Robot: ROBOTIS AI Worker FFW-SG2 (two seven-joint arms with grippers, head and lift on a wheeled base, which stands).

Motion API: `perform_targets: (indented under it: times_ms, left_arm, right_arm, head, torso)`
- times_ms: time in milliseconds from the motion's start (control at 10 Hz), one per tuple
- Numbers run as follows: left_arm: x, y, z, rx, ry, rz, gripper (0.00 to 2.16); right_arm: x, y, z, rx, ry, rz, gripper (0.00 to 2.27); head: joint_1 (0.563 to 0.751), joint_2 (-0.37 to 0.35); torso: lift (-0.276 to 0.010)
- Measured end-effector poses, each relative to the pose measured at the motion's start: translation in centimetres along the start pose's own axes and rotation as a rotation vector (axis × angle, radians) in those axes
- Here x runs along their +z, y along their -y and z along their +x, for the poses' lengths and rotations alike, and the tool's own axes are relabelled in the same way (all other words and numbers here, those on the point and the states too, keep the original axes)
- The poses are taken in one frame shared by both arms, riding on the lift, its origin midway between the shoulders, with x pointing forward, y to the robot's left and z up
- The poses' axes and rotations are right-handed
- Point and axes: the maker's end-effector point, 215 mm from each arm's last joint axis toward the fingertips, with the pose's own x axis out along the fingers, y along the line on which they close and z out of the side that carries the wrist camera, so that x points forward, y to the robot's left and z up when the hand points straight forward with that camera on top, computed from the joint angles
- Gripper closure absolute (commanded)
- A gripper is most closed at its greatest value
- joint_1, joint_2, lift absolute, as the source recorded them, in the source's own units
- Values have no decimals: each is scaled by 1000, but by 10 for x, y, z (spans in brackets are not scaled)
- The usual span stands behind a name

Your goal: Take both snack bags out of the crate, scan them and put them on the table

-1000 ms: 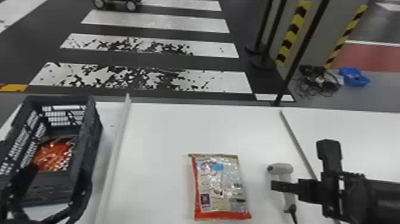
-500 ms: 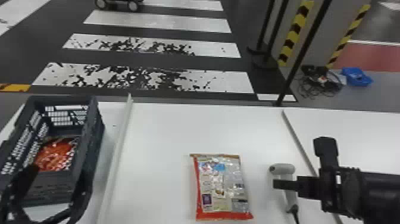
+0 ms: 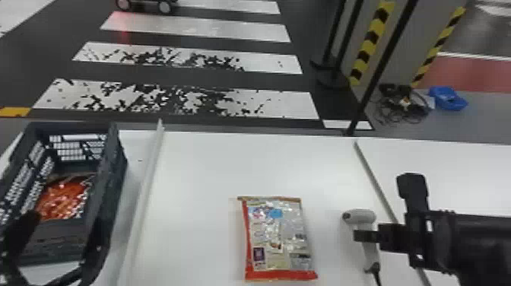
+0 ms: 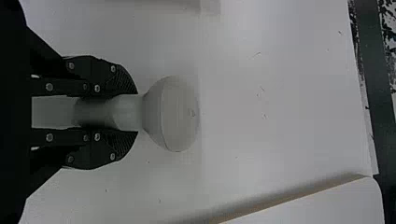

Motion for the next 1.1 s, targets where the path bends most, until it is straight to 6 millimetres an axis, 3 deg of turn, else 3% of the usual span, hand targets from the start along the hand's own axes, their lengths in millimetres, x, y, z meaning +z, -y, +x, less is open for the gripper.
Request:
perform_targets:
  times_ms: [200, 500, 1100]
  left_arm:
    - [0, 0, 0, 1, 1, -1, 124]
    - [-1, 0, -1, 2, -1, -5, 124]
    - [-5, 3, 3, -7, -2, -12, 124]
  right_arm:
    - [-2, -2, -4, 3, -9, 2, 2253]
    - [-9, -13, -28, 7, -51, 21, 2253]
    - [35, -50, -77, 48, 111, -52, 2253]
  head:
    - [695, -136]
    - [695, -126]
    - [695, -89]
  torso:
    - [-91]
    - [-91]
    - [-91]
